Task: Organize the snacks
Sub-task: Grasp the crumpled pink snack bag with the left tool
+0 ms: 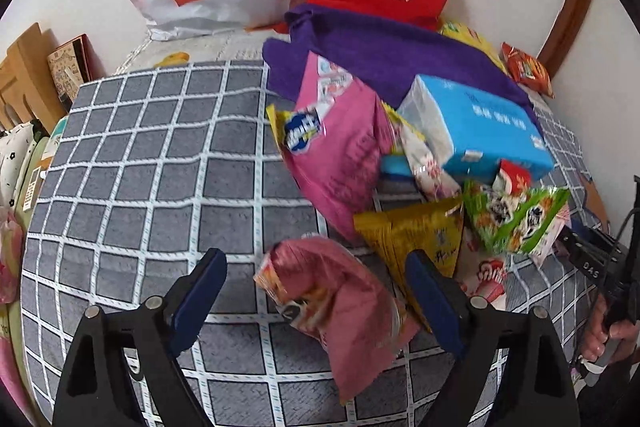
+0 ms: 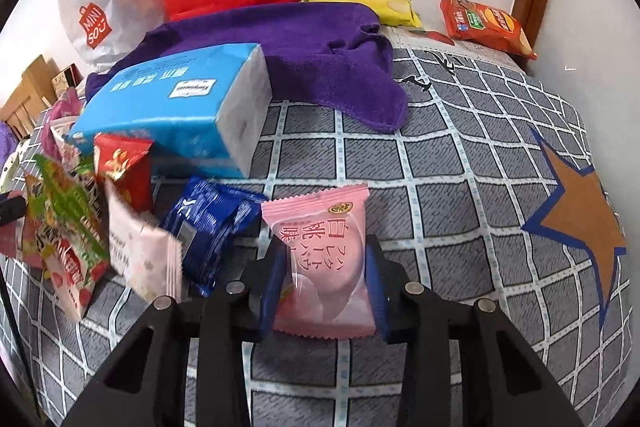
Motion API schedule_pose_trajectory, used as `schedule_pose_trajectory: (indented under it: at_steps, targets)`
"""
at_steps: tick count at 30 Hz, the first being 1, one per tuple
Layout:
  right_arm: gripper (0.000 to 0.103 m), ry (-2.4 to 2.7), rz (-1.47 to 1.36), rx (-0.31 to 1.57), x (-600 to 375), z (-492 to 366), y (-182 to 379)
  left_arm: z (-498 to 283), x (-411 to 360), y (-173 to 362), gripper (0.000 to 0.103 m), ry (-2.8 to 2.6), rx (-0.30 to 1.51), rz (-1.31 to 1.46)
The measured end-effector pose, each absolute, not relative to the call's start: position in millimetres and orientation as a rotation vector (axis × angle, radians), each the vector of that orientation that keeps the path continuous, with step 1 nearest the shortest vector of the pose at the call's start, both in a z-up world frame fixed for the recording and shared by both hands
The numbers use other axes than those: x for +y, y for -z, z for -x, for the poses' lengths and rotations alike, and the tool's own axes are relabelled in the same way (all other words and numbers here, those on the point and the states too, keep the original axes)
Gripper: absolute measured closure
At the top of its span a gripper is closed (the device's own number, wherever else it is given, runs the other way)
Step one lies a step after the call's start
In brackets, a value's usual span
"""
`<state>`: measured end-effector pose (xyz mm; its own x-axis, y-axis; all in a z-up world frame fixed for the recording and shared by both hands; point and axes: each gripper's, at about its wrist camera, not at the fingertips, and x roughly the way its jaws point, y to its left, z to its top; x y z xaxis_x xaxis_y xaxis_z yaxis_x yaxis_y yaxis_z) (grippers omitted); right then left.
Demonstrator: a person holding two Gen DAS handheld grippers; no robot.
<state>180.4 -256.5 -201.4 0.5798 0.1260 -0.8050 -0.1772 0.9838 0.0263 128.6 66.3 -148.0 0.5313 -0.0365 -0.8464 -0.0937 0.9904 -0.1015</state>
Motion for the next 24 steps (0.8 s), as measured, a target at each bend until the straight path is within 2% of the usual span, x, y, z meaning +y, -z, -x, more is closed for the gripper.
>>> schedule_pose_trajectory:
  at_steps: [2,4,7,15,24]
  targets:
    - [0.065,-0.177,0.061,0.934,-258.2,-175.3,201.5,-129.1,65.3,152.6,0.027,-0.037,1.024,0.145]
    - [0.066,-0.175,0.064,0.932,-258.3,-169.9,201.4,-129.6,66.5,155.6,0.042,-0.027,1.033,0.164]
    - [0.066,-0.167,0.052,0.935,-261.7,-164.2,200.5,-125.7,66.2,153.9,0.047,-0.026,1.015,0.163]
    - [0.066,-0.153,0.028,0.926,-264.0,-153.6,189.9,-116.0,70.0,136.2,0.049,-0.007,0.977,0.184]
    - [0.066,-0.172,-0.009,0.89,-259.5,-138.3,153.7,-107.4,64.5,102.2,0.049,0.024,0.923,0.186]
